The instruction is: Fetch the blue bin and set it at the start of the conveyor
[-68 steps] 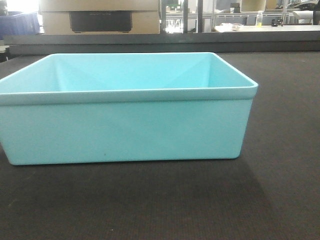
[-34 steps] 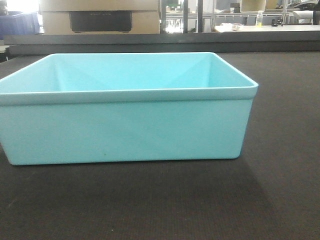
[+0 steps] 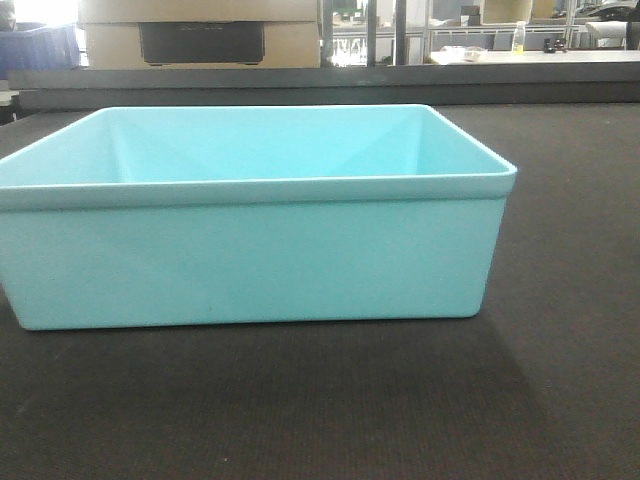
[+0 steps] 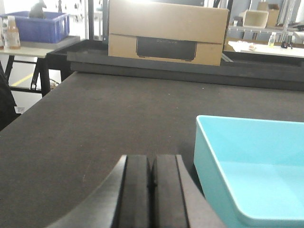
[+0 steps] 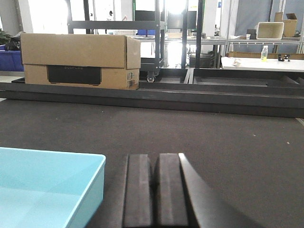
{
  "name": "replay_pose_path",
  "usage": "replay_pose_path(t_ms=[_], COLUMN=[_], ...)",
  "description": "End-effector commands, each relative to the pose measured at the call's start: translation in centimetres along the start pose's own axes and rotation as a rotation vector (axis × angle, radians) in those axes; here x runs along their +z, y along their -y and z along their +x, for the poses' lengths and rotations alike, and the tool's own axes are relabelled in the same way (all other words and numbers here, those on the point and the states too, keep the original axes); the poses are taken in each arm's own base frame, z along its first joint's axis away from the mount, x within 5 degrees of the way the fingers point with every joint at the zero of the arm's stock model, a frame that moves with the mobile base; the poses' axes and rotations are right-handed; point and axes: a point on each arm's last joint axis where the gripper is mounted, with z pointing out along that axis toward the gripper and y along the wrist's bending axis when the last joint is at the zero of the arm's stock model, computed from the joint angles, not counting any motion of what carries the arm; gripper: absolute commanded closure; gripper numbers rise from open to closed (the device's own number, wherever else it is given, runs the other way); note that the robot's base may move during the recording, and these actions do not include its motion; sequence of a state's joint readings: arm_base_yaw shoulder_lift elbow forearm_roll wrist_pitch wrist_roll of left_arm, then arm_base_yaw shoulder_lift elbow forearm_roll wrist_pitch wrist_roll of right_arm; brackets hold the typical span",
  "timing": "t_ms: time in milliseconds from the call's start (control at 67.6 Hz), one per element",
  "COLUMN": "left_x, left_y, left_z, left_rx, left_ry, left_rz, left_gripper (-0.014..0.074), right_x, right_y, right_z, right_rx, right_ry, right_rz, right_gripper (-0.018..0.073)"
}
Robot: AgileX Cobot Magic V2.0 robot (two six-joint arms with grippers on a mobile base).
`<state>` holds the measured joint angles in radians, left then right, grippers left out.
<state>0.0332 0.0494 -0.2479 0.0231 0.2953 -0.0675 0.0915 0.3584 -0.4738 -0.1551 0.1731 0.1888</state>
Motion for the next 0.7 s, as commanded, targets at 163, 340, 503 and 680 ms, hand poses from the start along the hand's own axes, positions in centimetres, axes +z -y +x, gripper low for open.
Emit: replay_pose_path(t_ms=[163,340,503,680], left_x=[1.2,1.1,1.1,1.1], left_y=[-0.2,-0.2,-0.2,-0.2], left_z=[5.5,5.4,5.4,5.4], left_rx=[0.006,0.004,0.004,0.004], left_ry=[0.076,0.090,0.090,0.090], left_rz=[0.007,0.008,0.008,0.008], left_gripper=[0.0707,0.0707,0.0707,0.0707], right_x=[-0.1,-0.1,-0.1,-0.1], right_y=[0.0,0.0,0.0,0.0], right_z=[-0.3,-0.3,-0.3,-0.3], right_rx=[-0.014,-0.014,-0.014,-0.014], right_ry=[0.029,0.029,0.029,0.029], right_rz=[0.000,0.000,0.000,0.000], right_gripper=[0.0721,0.0721,0.0721,0.0721])
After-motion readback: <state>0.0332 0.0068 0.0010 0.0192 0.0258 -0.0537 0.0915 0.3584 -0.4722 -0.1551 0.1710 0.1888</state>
